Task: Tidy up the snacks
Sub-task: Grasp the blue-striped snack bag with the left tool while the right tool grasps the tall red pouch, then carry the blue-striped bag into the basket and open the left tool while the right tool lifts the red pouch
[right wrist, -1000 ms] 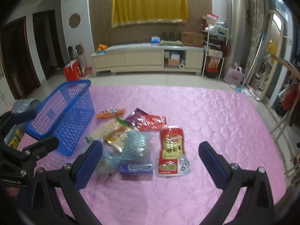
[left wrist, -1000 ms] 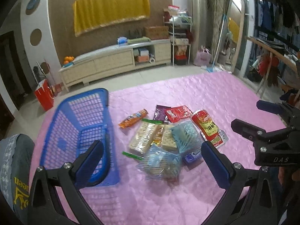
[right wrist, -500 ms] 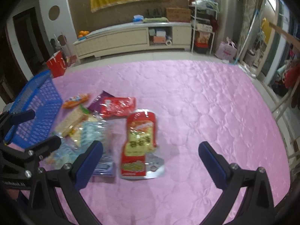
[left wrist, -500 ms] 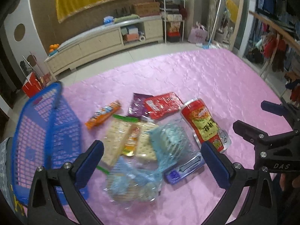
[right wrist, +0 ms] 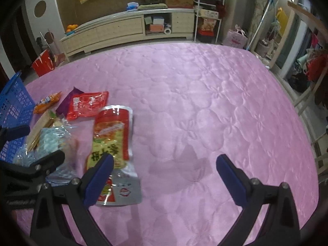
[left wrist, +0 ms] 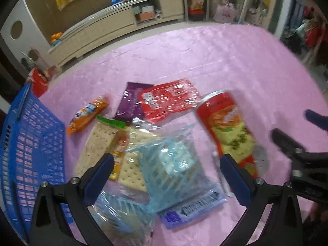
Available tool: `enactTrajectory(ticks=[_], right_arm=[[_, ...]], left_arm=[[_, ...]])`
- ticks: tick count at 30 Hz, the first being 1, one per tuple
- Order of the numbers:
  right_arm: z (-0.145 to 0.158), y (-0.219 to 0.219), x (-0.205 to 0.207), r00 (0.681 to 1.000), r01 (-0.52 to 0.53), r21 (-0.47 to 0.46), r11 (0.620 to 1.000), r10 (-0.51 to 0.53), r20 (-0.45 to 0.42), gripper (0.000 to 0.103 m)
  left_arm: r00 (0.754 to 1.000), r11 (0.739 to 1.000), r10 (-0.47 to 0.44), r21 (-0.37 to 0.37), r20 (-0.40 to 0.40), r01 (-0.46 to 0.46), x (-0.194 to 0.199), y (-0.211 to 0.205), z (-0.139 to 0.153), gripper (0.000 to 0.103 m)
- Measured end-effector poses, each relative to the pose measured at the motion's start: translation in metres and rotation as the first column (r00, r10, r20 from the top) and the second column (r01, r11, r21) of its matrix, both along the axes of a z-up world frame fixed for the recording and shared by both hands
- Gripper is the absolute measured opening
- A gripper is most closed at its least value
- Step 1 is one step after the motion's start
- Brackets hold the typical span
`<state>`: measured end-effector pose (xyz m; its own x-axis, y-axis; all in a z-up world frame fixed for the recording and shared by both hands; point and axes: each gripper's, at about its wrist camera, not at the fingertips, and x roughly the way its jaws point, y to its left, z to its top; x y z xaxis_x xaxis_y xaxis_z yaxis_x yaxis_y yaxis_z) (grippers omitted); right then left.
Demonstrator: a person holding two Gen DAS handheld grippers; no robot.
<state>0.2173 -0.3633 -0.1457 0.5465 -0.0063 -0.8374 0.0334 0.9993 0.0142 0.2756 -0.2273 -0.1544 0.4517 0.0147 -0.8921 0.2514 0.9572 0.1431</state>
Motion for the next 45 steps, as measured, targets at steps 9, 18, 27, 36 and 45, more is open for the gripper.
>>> enactTrajectory(ticks=[9, 18, 27, 36, 45], right_arm=[[-0.003, -0.004, -0.002, 1.0, 0.002, 0.032, 0.999, -0.002, -0.009, 0.102], [-0.007, 0.007, -0.001, 0.999, -0.023, 0.057, 0.998, 0.025, -0.035, 0.102], [-0.004, 0.036, 0.016, 0.995, -0.067, 0.1, 0.993, 0.075, -0.072, 0.102], [-0.026, 0.071, 0.041, 0.978, -0.101, 0.077, 0.992, 0.113, -0.177, 0.094], [-0.037, 0.085, 0.04, 0.971, -0.13, -0.014, 0.991, 0.124, -0.204, 0.057]], left_arm=[[0.996, 0.998, 0.039, -0.045, -0.078, -0.043, 0.021, 0.005, -0.034, 0.072], [0.996, 0.988, 0.05, -0.139, -0.069, -0.06, 0.014, 0.028, -0.027, 0.065], [0.998, 0.984, 0.058, -0.171, 0.027, -0.052, -0.002, 0.066, 0.014, 0.065], [0.997, 0.972, 0.059, -0.229, 0.047, -0.047, -0.019, 0.089, 0.02, 0.065], [0.998, 0.966, 0.039, -0.259, 0.054, -0.023, -0.028, 0.1, 0.027, 0.065]])
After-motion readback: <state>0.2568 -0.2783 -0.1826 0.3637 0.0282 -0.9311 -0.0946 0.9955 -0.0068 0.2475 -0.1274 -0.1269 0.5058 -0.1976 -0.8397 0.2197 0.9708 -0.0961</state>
